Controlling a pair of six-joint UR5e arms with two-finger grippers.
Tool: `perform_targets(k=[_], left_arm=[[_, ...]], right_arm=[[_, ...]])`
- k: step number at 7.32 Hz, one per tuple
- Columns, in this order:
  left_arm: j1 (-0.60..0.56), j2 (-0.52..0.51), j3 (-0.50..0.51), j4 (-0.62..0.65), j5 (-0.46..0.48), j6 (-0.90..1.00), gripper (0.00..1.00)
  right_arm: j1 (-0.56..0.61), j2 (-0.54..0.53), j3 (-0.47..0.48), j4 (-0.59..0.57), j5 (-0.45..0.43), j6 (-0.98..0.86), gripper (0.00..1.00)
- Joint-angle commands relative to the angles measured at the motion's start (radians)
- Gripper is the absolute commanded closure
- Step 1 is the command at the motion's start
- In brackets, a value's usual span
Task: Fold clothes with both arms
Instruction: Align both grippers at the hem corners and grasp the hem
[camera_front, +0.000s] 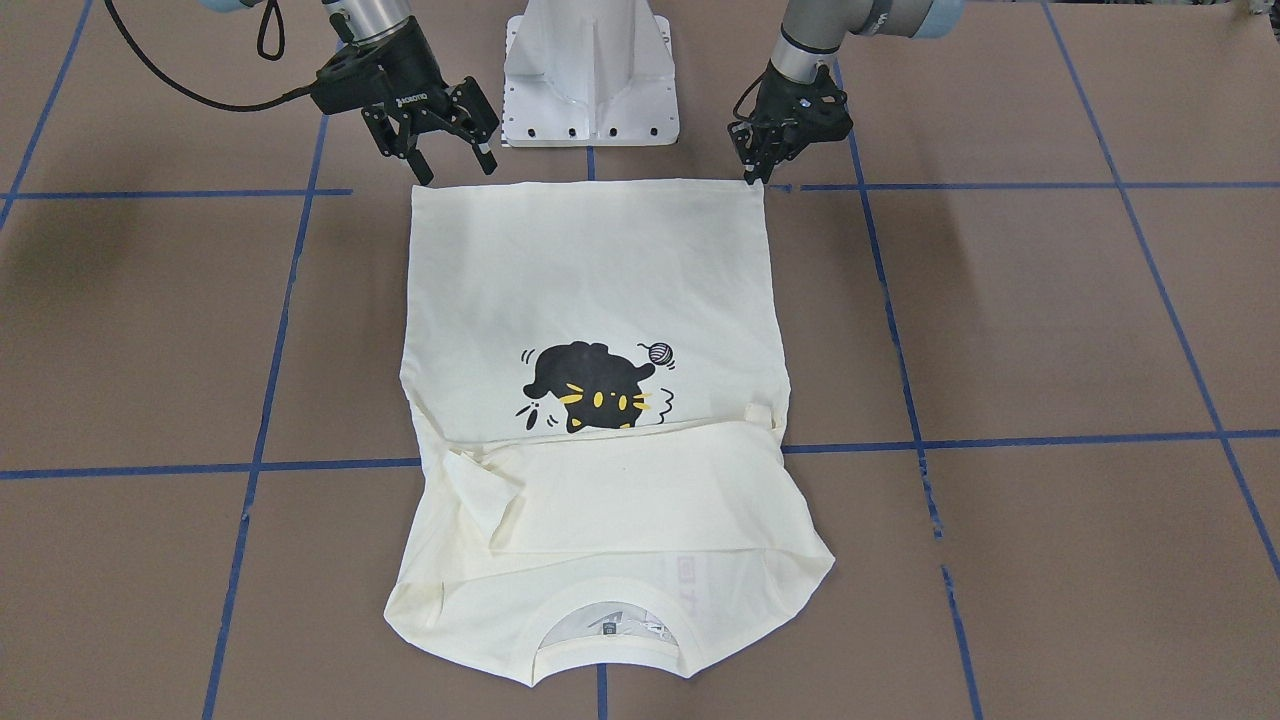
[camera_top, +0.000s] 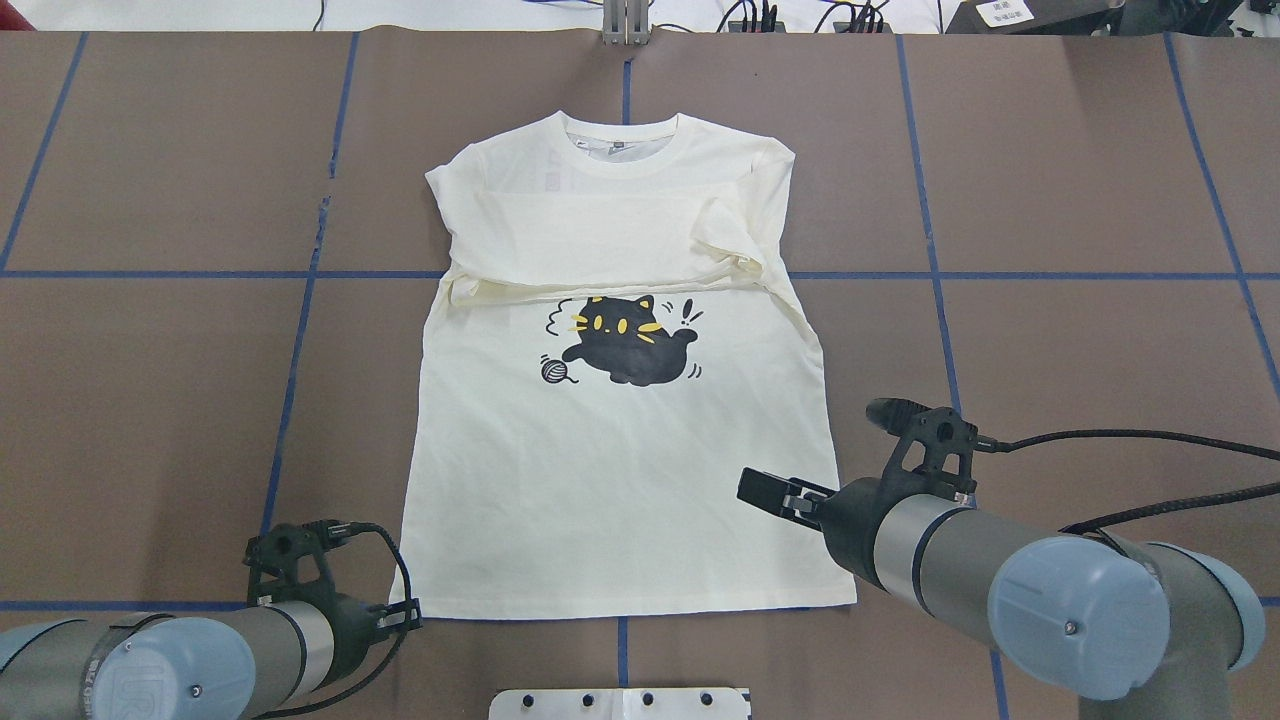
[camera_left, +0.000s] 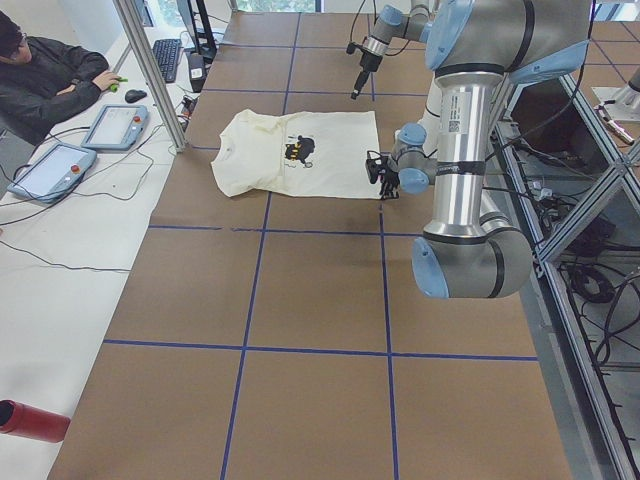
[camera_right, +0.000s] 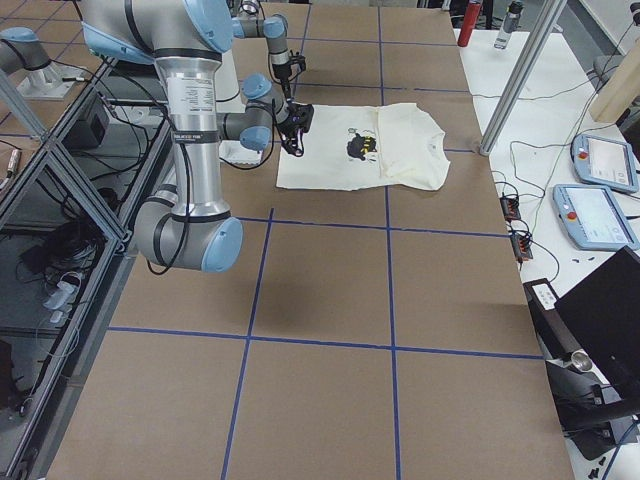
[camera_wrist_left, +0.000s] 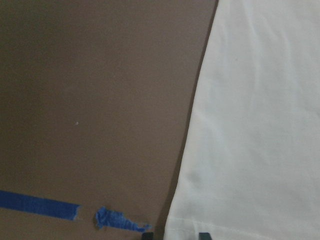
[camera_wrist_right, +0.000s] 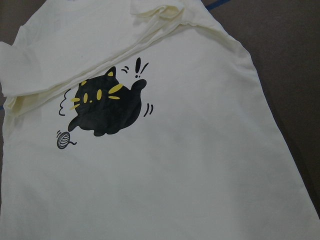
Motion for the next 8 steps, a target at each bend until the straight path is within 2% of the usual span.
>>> perform_targets(k=[1, 2, 3, 5, 6, 7, 8], left_arm=[[-0.001, -0.001, 0.002, 0.000, 0.000, 0.001, 0.80], [0.000, -0.001, 0.002, 0.000, 0.000, 0.001, 0.80], [-0.001, -0.002, 0.002, 0.000, 0.000, 0.001, 1.00], [-0.006, -0.004, -0.006, 0.003, 0.000, 0.003, 1.00], [-0.007, -0.020, -0.023, 0.003, -0.001, 0.003, 1.00], [-0.015, -0.060, -0.027, 0.005, -0.003, 0.003, 1.00], [-0.017, -0.074, -0.027, 0.005, -0.003, 0.003, 1.00]], right_arm=[[0.000, 0.000, 0.000, 0.000, -0.011, 0.000, 0.00], [-0.002, -0.002, 0.000, 0.000, -0.012, 0.000, 0.00], [-0.002, -0.002, 0.000, 0.000, -0.012, 0.000, 0.00], [-0.029, -0.008, -0.025, -0.014, -0.009, 0.009, 0.05], [-0.044, -0.015, -0.028, -0.049, -0.003, 0.135, 0.22], [-0.066, -0.011, -0.020, -0.146, -0.006, 0.231, 0.27], [-0.092, -0.027, -0.020, -0.187, -0.012, 0.235, 0.26]])
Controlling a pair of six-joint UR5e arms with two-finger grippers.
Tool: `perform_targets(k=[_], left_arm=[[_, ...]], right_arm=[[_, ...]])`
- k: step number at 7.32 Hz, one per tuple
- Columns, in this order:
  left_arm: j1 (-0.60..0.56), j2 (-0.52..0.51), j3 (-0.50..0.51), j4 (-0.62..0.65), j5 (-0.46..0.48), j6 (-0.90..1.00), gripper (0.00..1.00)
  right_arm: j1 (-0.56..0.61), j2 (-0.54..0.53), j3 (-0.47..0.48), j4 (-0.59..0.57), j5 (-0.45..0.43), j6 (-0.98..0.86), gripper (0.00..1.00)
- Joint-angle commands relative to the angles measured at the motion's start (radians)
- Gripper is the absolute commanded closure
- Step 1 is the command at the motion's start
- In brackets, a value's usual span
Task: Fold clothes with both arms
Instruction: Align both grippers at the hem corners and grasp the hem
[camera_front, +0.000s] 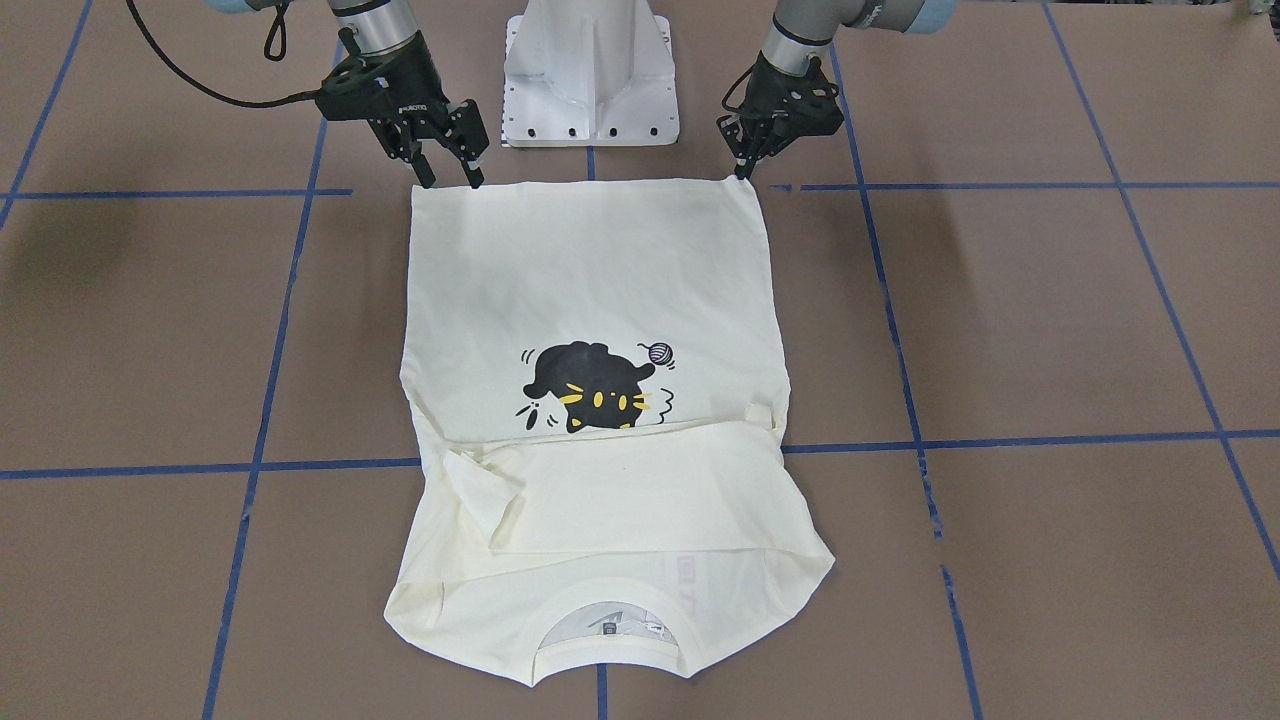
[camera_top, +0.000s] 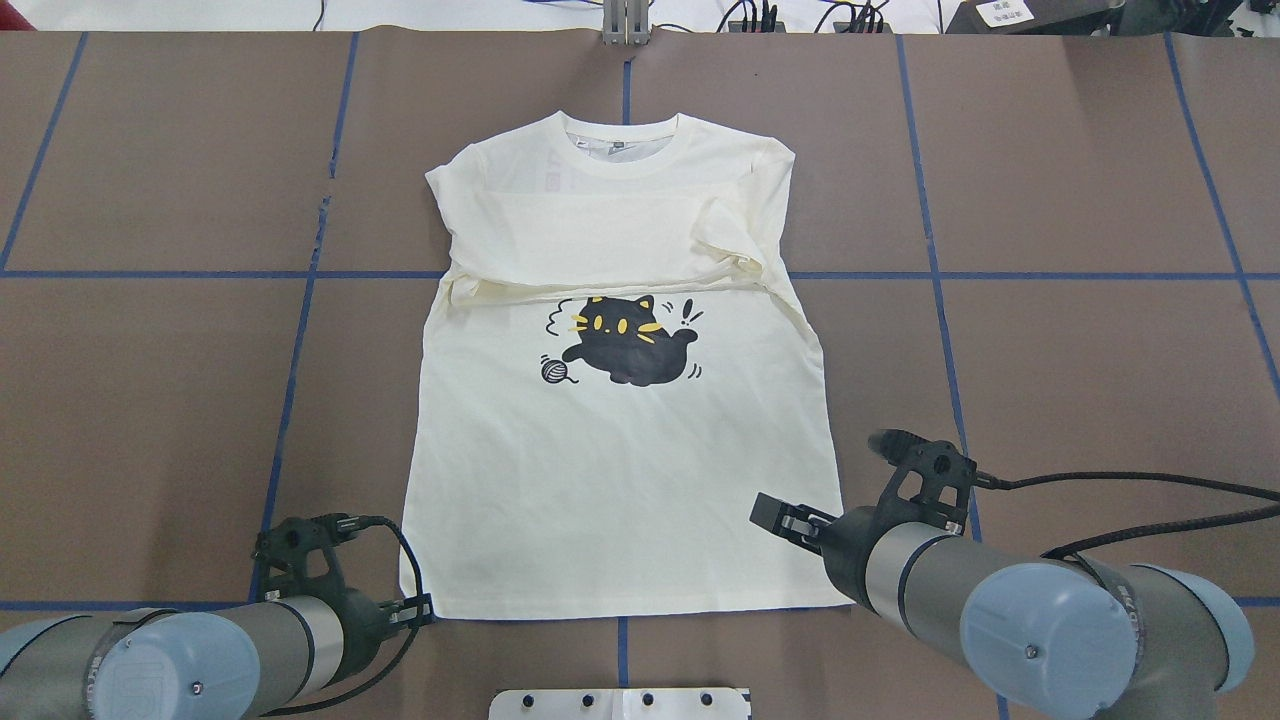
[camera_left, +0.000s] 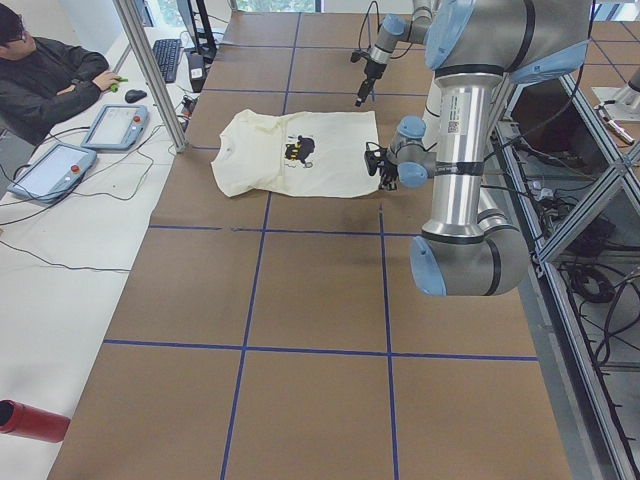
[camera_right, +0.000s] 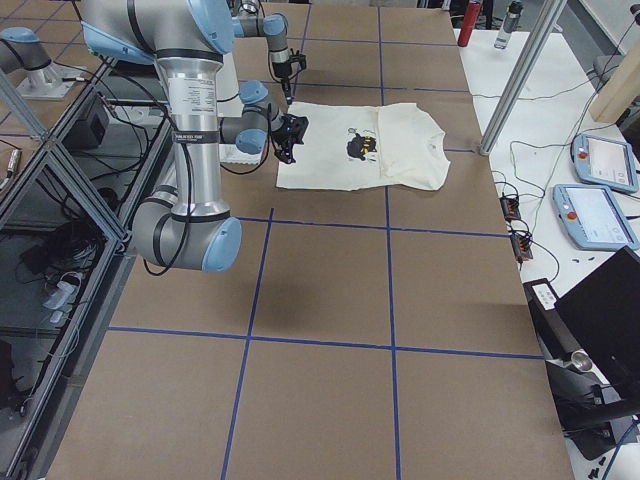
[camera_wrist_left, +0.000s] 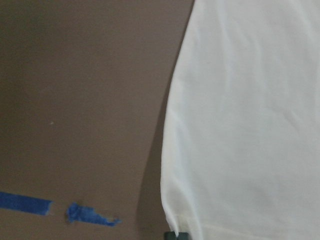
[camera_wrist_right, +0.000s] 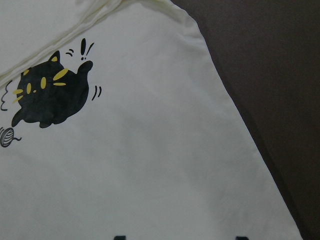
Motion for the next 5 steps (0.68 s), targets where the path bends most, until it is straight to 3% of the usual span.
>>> perform_targets(k=[1, 4, 5], left_arm=[[-0.006, -0.025, -0.004, 0.001, -0.001, 0.000, 1.00], [-0.007, -0.025, -0.007, -0.001, -0.001, -0.003, 1.00], [-0.007, -0.025, -0.013, -0.001, -0.001, -0.006, 1.00]], right_arm=[[-0.064, -0.063, 0.002, -0.074, -0.037, 0.052, 0.24], [-0.141, -0.086, -0.006, -0.076, -0.115, 0.063, 0.25], [-0.157, -0.083, -0.020, -0.076, -0.137, 0.084, 0.33]])
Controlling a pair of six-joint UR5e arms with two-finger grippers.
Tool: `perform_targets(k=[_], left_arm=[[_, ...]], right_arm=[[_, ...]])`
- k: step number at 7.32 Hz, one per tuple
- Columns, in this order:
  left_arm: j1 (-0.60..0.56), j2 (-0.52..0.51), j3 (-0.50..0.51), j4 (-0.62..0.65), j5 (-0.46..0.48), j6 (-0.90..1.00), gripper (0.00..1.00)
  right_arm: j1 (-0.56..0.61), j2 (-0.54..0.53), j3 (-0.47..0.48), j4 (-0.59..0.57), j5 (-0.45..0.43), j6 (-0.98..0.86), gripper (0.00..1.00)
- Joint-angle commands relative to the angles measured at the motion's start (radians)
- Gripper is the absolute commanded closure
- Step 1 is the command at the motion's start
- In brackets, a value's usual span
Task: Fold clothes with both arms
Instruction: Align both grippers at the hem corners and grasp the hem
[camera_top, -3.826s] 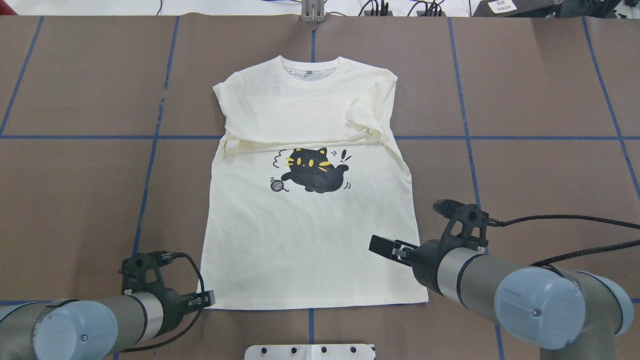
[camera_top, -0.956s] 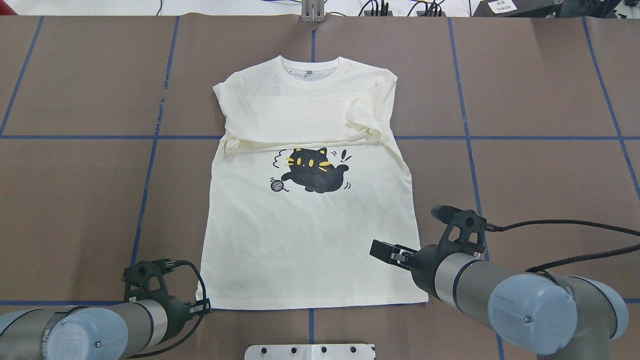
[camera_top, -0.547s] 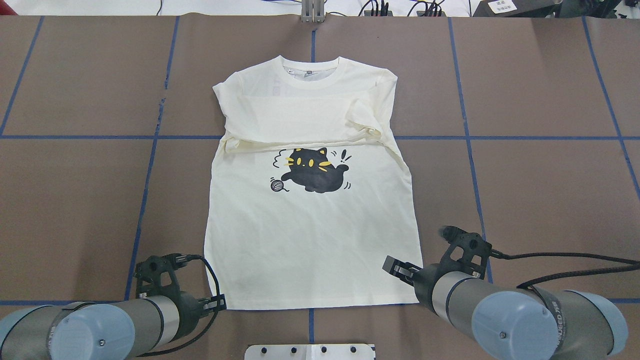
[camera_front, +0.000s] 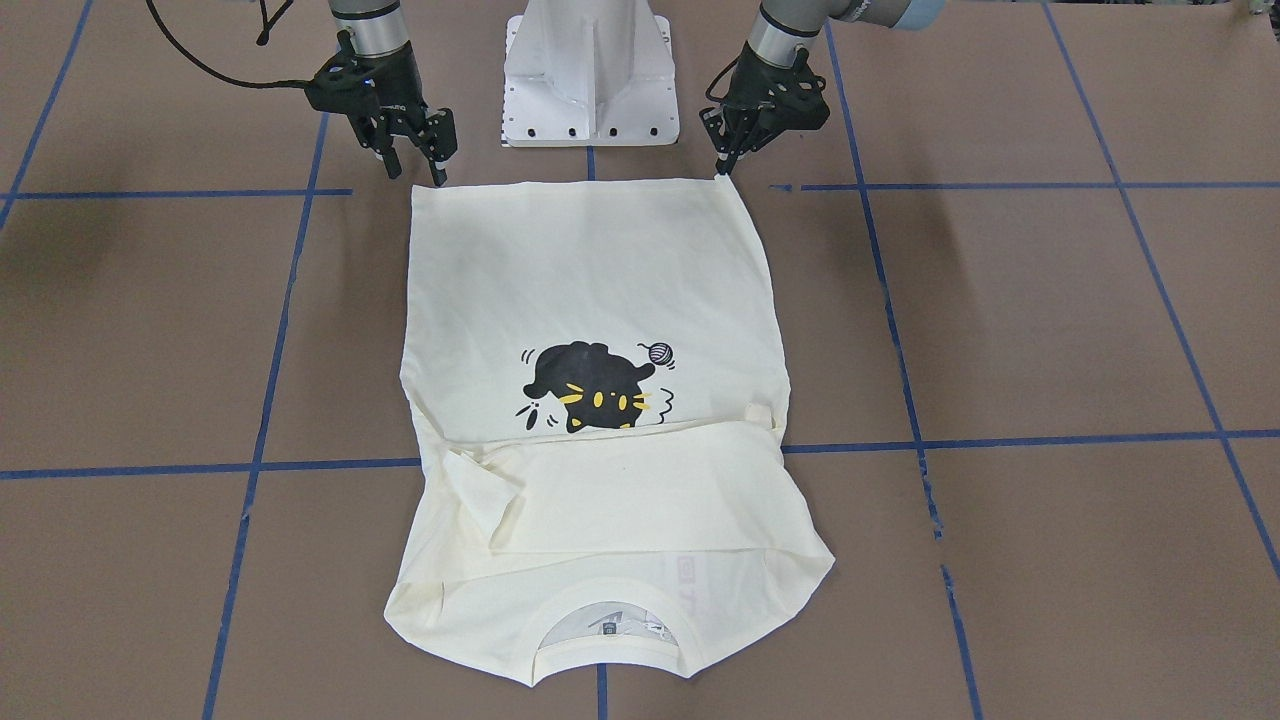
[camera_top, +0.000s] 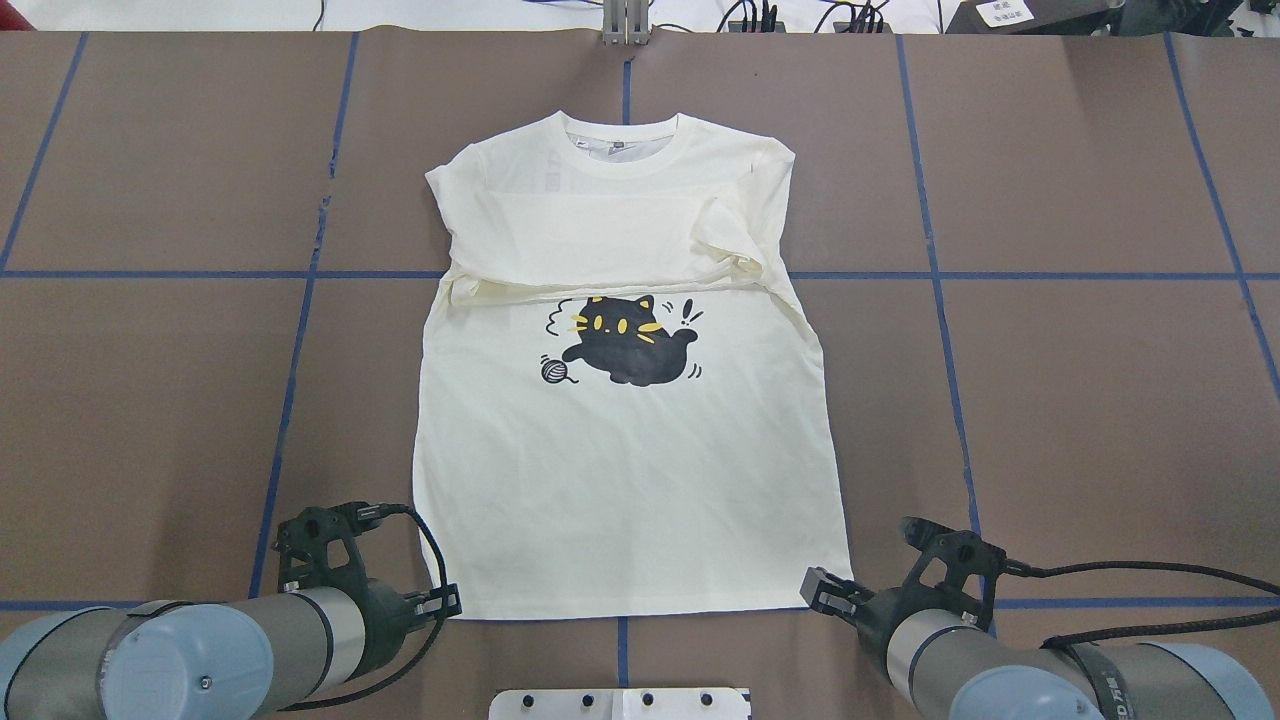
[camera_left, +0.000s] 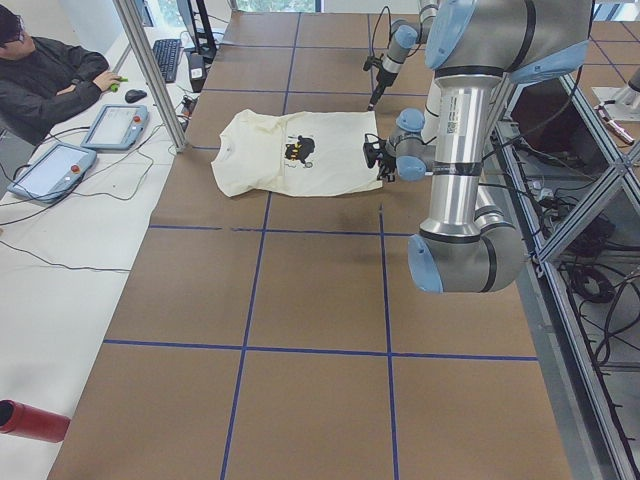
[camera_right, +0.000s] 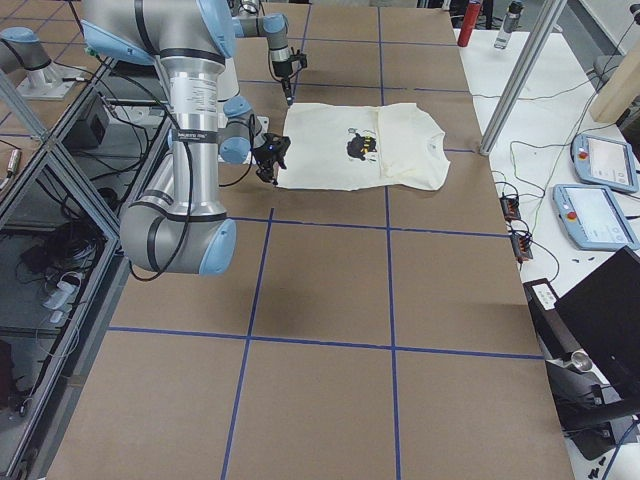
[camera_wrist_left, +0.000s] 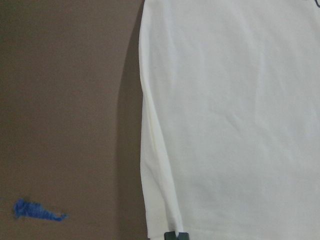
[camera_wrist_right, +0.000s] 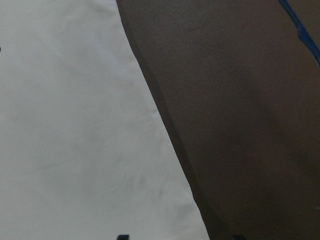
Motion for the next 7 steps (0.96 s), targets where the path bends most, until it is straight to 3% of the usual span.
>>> perform_targets(k=[1, 4, 5, 7], left_arm=[[0.000, 0.000, -0.008, -0.001, 0.000, -0.005, 1.00], [0.000, 0.000, -0.010, -0.001, 0.000, -0.006, 1.00], [0.000, 0.001, -0.010, -0.001, 0.000, -0.008, 1.00], [0.000, 0.002, -0.011, -0.001, 0.000, -0.008, 1.00]], right_arm=[[-0.027, 0.007, -0.041, -0.001, -0.030, 0.026, 0.34], [-0.027, 0.006, -0.057, -0.001, -0.047, 0.020, 0.34], [-0.027, 0.007, -0.057, -0.001, -0.057, 0.020, 0.43], [-0.027, 0.007, -0.058, -0.001, -0.071, 0.020, 0.46]])
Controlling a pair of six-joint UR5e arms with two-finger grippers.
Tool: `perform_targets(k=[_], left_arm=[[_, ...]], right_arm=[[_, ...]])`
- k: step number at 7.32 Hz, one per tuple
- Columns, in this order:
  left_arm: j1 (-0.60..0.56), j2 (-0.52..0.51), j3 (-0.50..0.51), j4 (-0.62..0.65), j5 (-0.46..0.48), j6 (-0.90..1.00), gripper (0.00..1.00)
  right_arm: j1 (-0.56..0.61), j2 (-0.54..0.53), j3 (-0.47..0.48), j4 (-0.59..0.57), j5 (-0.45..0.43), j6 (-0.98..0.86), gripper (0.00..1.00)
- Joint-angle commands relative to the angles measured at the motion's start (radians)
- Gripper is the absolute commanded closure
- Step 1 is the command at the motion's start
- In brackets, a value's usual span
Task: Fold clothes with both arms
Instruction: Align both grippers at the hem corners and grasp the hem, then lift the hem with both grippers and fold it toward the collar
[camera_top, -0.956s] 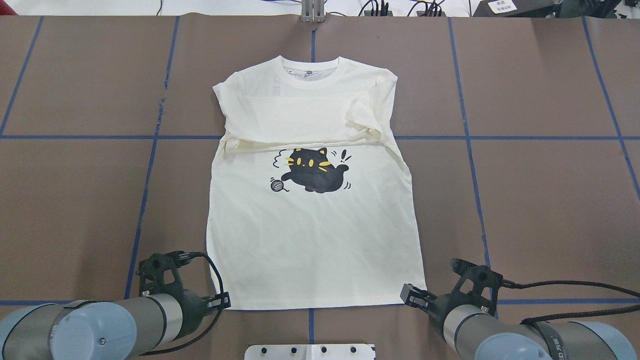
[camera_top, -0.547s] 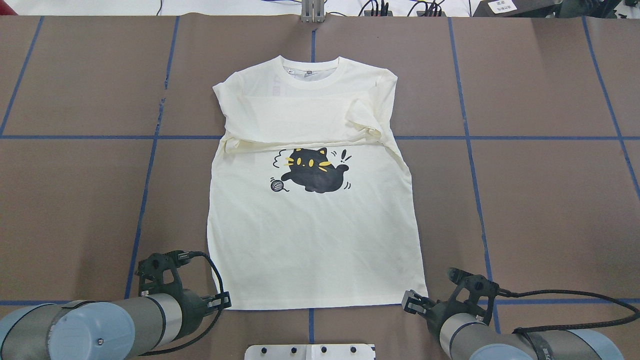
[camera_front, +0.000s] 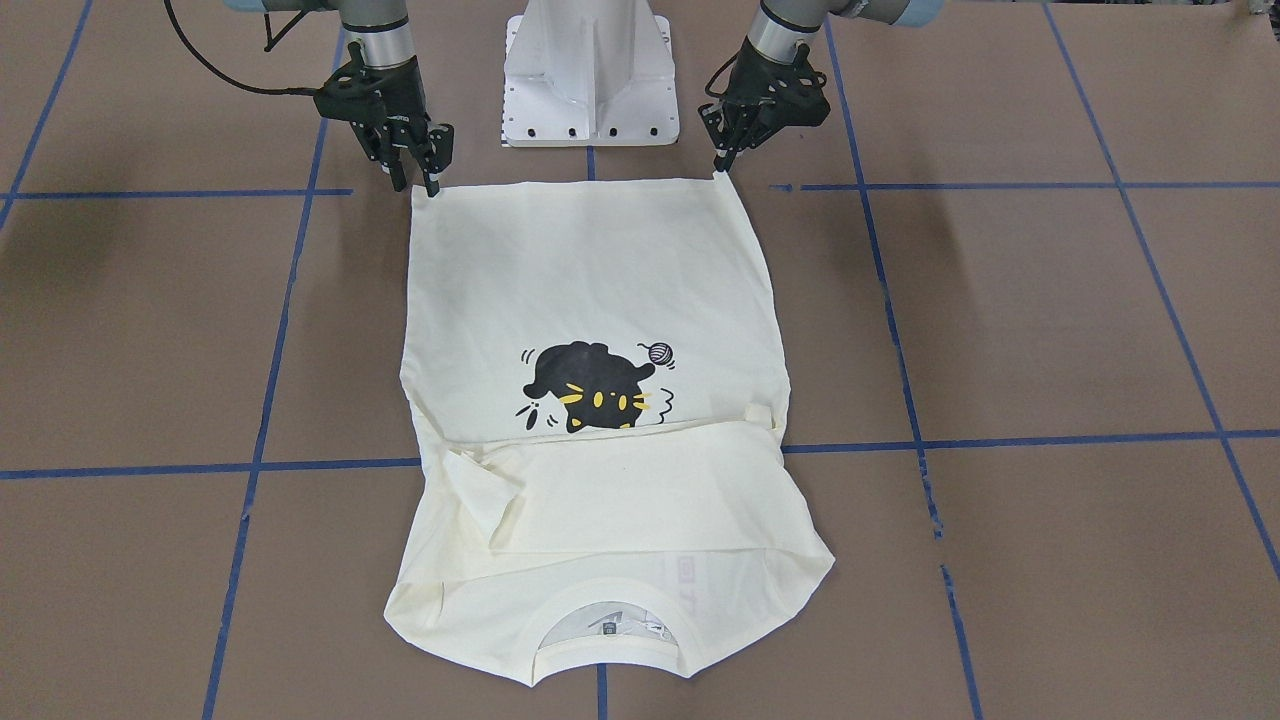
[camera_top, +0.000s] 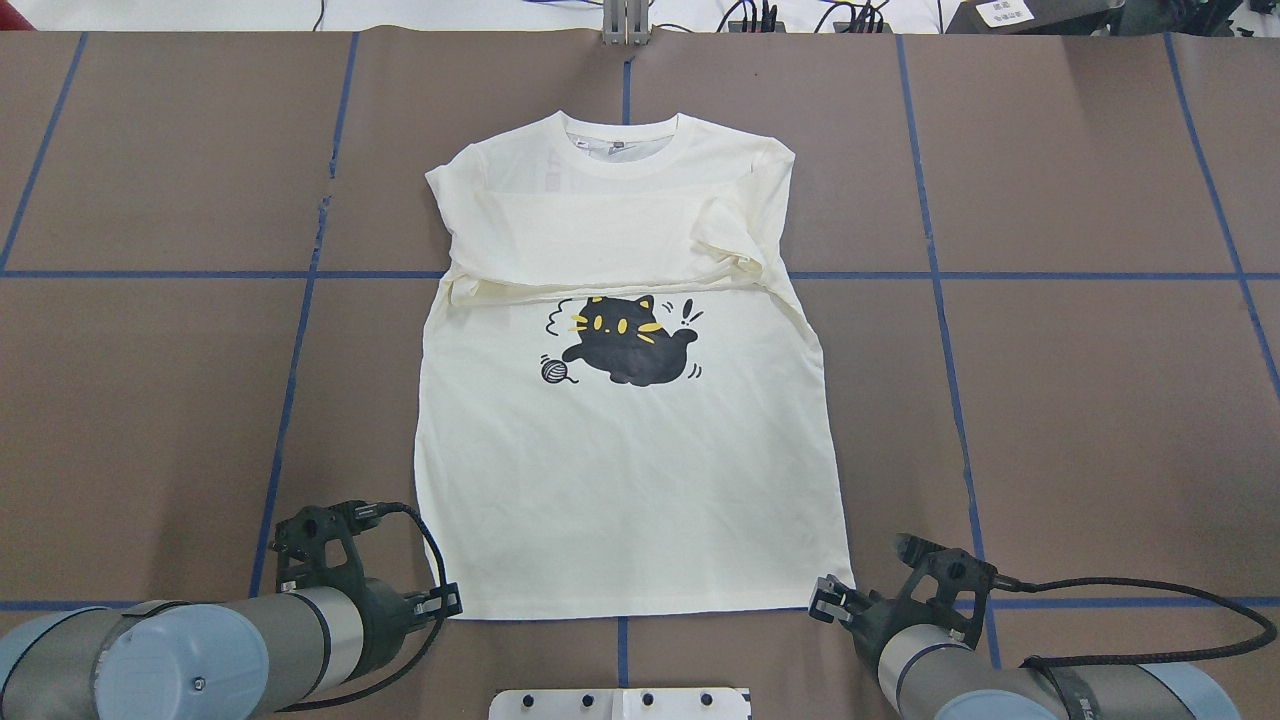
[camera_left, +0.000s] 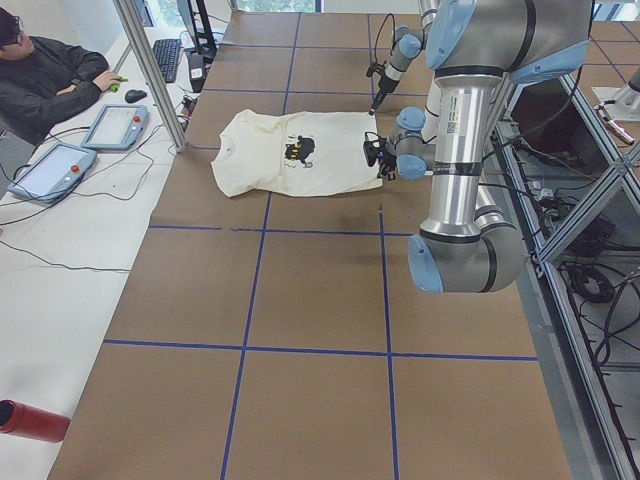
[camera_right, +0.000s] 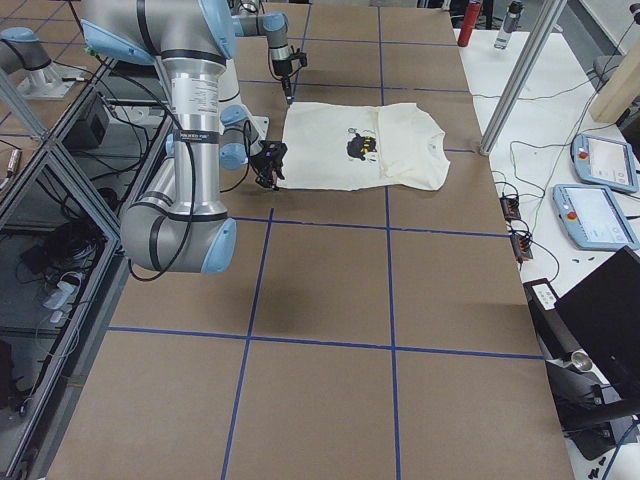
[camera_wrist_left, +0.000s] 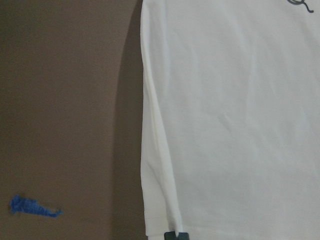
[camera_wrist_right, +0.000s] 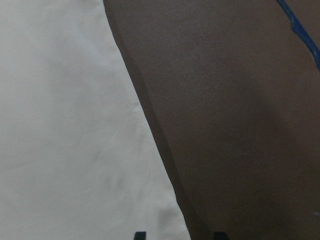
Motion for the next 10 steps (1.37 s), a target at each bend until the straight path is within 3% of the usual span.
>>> perform_targets(k=[1, 3, 7, 8, 9, 10], left_arm=[[0.002, 0.000, -0.001, 0.000, 0.000, 0.000, 1.00], [0.002, 0.000, -0.001, 0.000, 0.002, 0.000, 1.00], [0.002, 0.003, -0.021, 0.000, 0.002, 0.001, 1.00], [0.002, 0.005, -0.041, 0.005, 0.000, 0.001, 1.00], [0.000, 0.006, -0.150, 0.112, -0.008, 0.007, 1.00], [0.002, 0.000, -0.337, 0.323, -0.052, 0.007, 1.00]], right_arm=[[0.000, 0.000, -0.002, 0.000, -0.013, 0.000, 0.50], [0.000, 0.002, -0.010, 0.002, -0.018, 0.003, 0.96], [0.005, 0.000, 0.005, 0.000, -0.015, -0.006, 1.00], [0.017, -0.006, 0.051, -0.002, -0.007, -0.018, 1.00], [0.022, -0.026, 0.150, -0.041, -0.001, -0.040, 1.00], [0.020, -0.020, 0.307, -0.196, 0.055, -0.040, 1.00]])
